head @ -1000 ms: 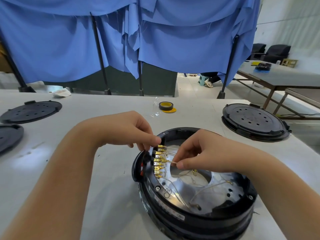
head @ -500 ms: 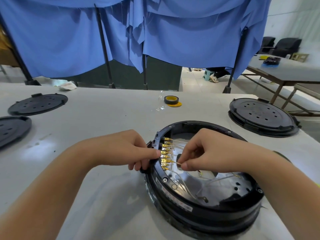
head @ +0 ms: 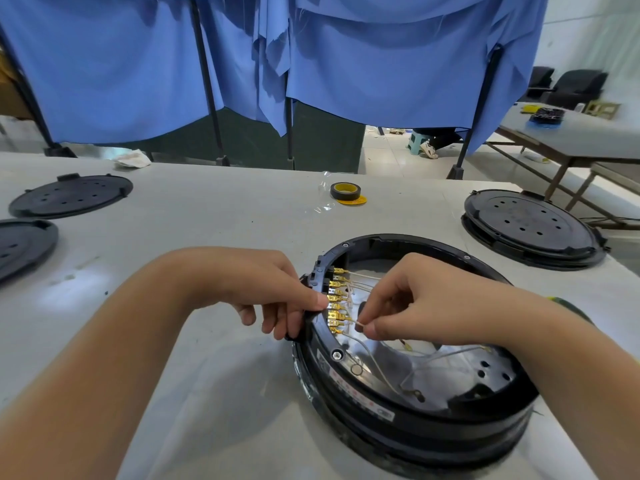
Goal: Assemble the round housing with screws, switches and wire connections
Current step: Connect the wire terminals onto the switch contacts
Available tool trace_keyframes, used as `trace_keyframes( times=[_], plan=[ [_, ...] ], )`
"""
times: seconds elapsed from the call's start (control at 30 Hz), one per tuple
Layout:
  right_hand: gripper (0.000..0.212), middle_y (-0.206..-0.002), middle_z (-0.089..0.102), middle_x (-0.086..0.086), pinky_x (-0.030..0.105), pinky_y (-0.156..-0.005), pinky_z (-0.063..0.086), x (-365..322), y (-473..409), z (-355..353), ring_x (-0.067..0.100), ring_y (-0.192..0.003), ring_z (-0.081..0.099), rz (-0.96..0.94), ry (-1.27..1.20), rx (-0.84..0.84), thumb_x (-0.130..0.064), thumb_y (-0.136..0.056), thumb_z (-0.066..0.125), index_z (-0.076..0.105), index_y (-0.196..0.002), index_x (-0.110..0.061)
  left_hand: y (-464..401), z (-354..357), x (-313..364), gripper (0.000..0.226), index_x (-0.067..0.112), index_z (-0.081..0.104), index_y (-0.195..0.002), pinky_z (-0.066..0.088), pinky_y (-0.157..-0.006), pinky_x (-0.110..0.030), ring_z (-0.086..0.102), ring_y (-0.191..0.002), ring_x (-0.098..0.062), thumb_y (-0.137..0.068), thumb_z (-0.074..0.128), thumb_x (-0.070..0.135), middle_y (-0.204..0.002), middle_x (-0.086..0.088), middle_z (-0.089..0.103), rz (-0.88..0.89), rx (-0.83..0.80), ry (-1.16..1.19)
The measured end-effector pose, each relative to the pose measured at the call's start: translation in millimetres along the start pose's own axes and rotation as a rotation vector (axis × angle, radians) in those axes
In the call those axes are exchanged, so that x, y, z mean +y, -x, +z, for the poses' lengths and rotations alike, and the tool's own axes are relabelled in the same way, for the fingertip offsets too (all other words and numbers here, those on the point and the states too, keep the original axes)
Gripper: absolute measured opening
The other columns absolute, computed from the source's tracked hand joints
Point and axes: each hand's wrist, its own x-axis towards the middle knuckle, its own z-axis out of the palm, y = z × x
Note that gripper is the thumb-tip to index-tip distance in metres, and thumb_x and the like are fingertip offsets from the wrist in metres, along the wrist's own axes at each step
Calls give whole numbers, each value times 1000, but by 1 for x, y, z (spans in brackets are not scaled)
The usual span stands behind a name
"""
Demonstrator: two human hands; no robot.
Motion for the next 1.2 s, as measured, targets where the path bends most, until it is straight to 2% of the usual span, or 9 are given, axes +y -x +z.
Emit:
trace_keyframes(
  times=[0.23, 0.4, 0.47, 0.6, 0.8, 1.0, 1.2],
  plan=[
    [6, -54, 62, -17, 8, -46, 36, -2, 0, 3, -4, -47, 50, -55, 17, 63, -27, -80, 73, 76, -75, -26, 1, 2, -3, 50, 20, 70, -55, 40, -50, -18, 56, -56, -8, -88, 55, 55, -59, 4, 66, 22, 10, 21],
    [8, -60, 66, -9, 14, -50, 41, -3, -1, 8, 0, -52, 54, -81, -30, 82, -33, -76, 77, 75, -74, -25, 0, 3, -1, 50, 21, 69, -54, 40, -50, -19, 56, -54, -7, -90, 55, 52, -57, 5, 65, 20, 22, 16],
    [9, -58, 64, -10, 18, -52, 43, -3, -3, 11, 2, -52, 53, -83, -35, 92, -33, -76, 77, 74, -74, -24, 0, 3, -1, 50, 20, 69, -54, 39, -50, -19, 56, -54, -7, -89, 55, 52, -57, 6, 65, 20, 23, 16],
    [7, -58, 62, -12, 12, -53, 40, -4, -5, 16, -3, -52, 52, -102, 3, 138, -31, -77, 76, 74, -72, -25, 1, 4, 0, 49, 21, 69, -52, 39, -50, -18, 55, -54, -7, -85, 56, 55, -56, 6, 65, 23, 25, 16],
    [8, -65, 68, -6, 17, -56, 45, -6, -5, 19, -2, -54, 54, -106, 55, 173, -31, -78, 74, 73, -72, -26, 2, 4, 1, 51, 20, 68, -52, 39, -50, -18, 55, -54, -6, -90, 54, 51, -56, 6, 65, 28, 32, 15],
    [11, -56, 62, -13, 17, -54, 40, -5, -5, 23, -2, -50, 53, -98, 72, 201, -33, -78, 73, 70, -69, -27, 2, 5, 1, 50, 20, 68, -52, 39, -50, -18, 54, -54, -7, -90, 55, 50, -57, 5, 65, 30, 31, 14],
    [10, -64, 66, -9, 26, -60, 50, -4, -7, 25, 0, -55, 55, -112, 77, 216, -34, -78, 73, 69, -70, -29, 2, 4, 1, 51, 20, 69, -51, 39, -48, -17, 54, -53, -7, -90, 54, 50, -57, 6, 65, 23, 28, 17]
  ],
)
